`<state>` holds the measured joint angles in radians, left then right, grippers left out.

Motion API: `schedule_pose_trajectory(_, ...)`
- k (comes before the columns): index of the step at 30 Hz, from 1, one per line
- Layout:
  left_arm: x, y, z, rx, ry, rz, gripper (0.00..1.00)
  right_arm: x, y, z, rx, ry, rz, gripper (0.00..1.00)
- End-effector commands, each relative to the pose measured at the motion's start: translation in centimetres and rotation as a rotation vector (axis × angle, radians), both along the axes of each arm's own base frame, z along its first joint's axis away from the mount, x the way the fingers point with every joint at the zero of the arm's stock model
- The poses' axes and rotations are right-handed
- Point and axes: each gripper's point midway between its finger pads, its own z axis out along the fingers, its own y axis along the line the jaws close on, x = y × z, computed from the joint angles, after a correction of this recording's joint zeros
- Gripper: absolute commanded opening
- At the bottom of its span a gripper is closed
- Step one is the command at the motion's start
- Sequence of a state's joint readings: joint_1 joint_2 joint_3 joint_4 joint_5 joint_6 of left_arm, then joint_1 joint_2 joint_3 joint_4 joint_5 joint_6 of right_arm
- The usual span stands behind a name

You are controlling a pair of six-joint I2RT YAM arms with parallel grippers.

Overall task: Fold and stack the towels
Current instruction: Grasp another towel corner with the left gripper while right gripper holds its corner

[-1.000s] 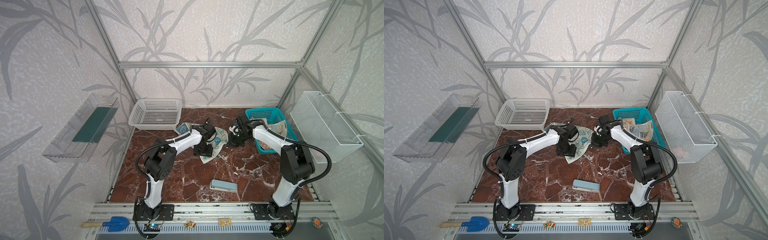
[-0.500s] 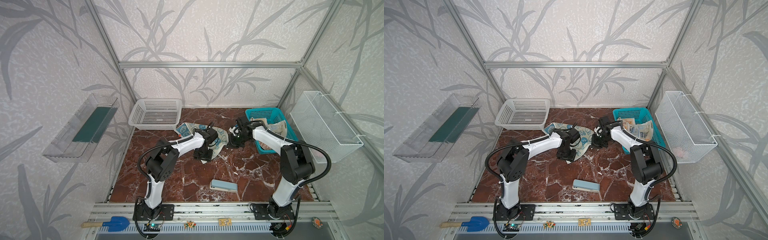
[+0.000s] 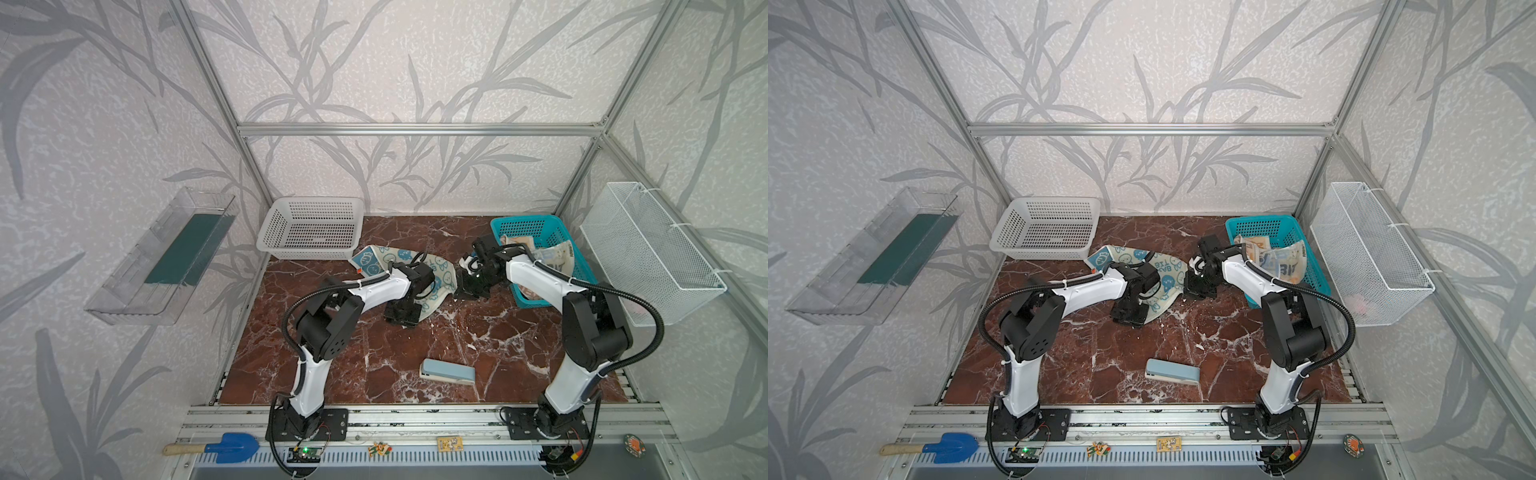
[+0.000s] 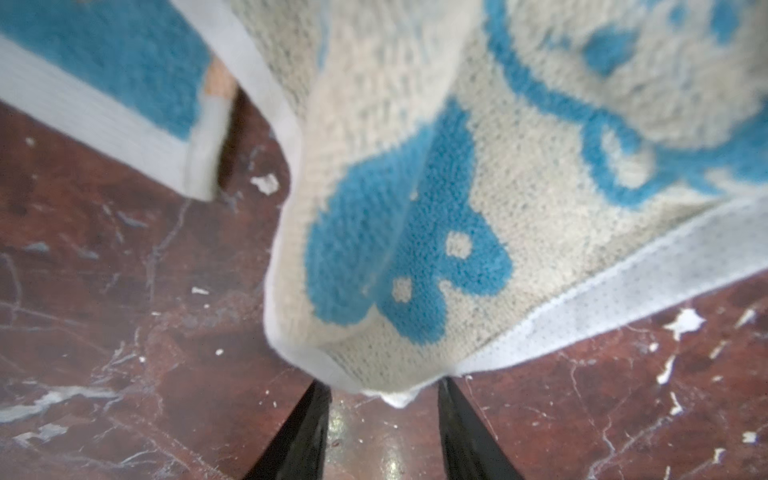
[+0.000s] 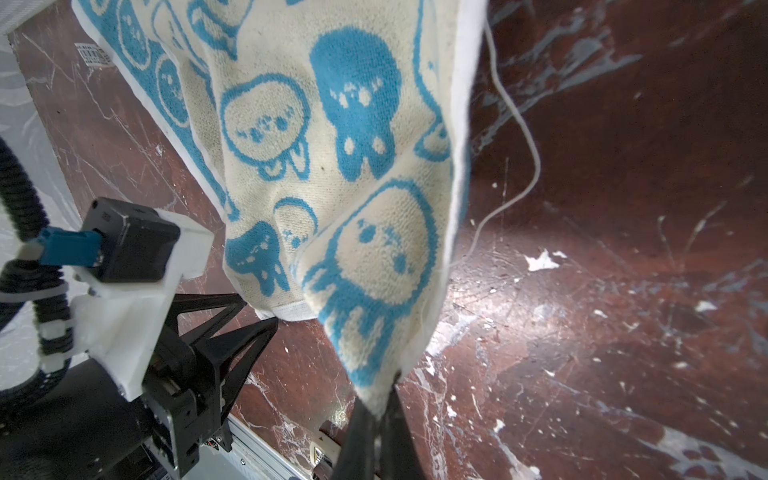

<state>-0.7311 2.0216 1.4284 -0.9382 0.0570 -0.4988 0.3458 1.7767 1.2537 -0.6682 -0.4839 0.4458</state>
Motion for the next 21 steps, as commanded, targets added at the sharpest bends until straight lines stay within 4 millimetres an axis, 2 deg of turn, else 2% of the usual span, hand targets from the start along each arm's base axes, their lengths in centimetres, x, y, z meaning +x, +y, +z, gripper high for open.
schedule_pose_trajectory(1,-0.3,1.0,-1.0,0.060,0.007,0.014,0.42,-0.4,0.2,1.4,0.029,-0.025,0.003,0.00)
schedule_pose_trajectory(12,0.4,0.0,-2.0,0.020,-0.020,0.049,0.38,-1.0,0.3,1.3,0.039,-0.024,0.007,0.00)
schedule_pose_trajectory(21,0.5,-0.4,-3.5,0.005,-0.011,0.063,0.24,-1.5,0.4,0.6,0.044,-0.008,0.008,0.00)
